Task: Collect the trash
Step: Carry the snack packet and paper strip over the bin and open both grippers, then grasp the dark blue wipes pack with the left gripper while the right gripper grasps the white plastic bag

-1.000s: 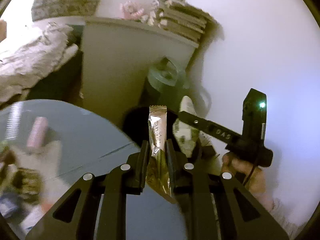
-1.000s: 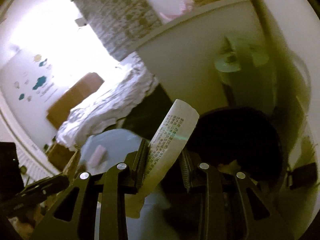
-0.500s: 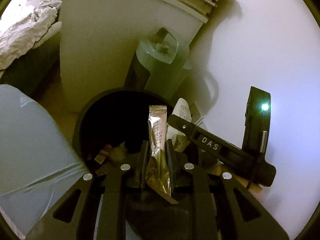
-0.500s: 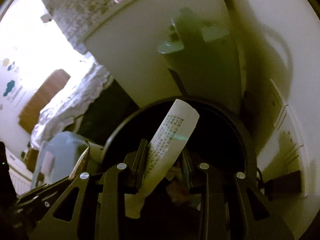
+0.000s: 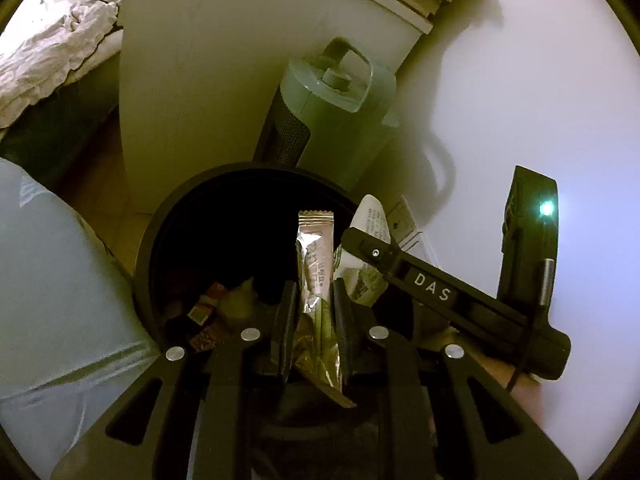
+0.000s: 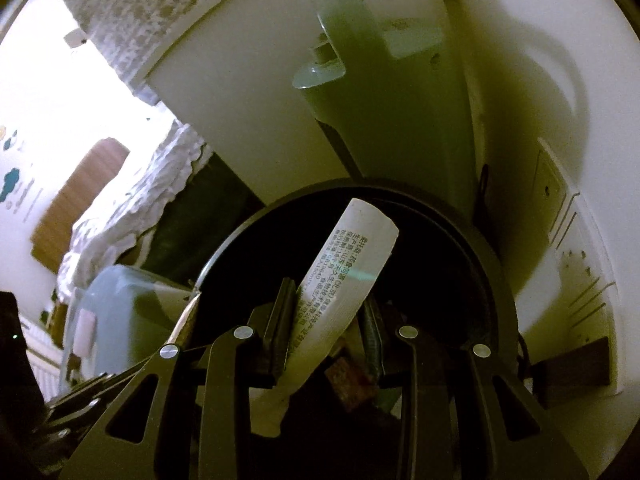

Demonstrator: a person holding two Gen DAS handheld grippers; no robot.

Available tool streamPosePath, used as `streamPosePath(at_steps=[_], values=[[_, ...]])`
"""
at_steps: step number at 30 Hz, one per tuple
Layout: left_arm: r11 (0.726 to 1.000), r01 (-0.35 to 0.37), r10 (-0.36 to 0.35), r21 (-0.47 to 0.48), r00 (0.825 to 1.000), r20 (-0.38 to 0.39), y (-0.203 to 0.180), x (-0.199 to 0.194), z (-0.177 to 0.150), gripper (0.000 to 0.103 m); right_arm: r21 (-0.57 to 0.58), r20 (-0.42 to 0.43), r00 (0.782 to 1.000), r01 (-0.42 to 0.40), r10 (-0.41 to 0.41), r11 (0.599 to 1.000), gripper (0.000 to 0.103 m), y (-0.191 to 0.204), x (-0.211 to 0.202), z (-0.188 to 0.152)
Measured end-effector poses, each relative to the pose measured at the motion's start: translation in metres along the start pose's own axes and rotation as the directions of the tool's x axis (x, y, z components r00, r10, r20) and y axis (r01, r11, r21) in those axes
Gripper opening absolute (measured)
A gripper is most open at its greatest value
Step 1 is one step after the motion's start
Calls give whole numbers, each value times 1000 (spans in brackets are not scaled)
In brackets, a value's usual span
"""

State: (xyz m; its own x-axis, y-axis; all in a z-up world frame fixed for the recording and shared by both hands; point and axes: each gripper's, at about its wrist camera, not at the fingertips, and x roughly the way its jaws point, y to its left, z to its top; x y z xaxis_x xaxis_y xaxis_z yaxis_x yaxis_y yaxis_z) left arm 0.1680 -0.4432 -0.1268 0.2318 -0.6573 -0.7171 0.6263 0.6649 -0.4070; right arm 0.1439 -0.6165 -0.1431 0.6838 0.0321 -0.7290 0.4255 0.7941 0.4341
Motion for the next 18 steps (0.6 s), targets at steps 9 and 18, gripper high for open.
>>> streamPosePath(at_steps=[9, 18], values=[[1000, -19, 19, -3, 999, -27, 2, 7, 1, 28, 19, -21, 1000, 0, 1, 1000, 34, -2, 4, -1], [998, -55, 55, 19, 998, 11, 1, -4, -1, 72, 70, 15, 1000, -12, 11, 997, 61, -11, -4, -1]])
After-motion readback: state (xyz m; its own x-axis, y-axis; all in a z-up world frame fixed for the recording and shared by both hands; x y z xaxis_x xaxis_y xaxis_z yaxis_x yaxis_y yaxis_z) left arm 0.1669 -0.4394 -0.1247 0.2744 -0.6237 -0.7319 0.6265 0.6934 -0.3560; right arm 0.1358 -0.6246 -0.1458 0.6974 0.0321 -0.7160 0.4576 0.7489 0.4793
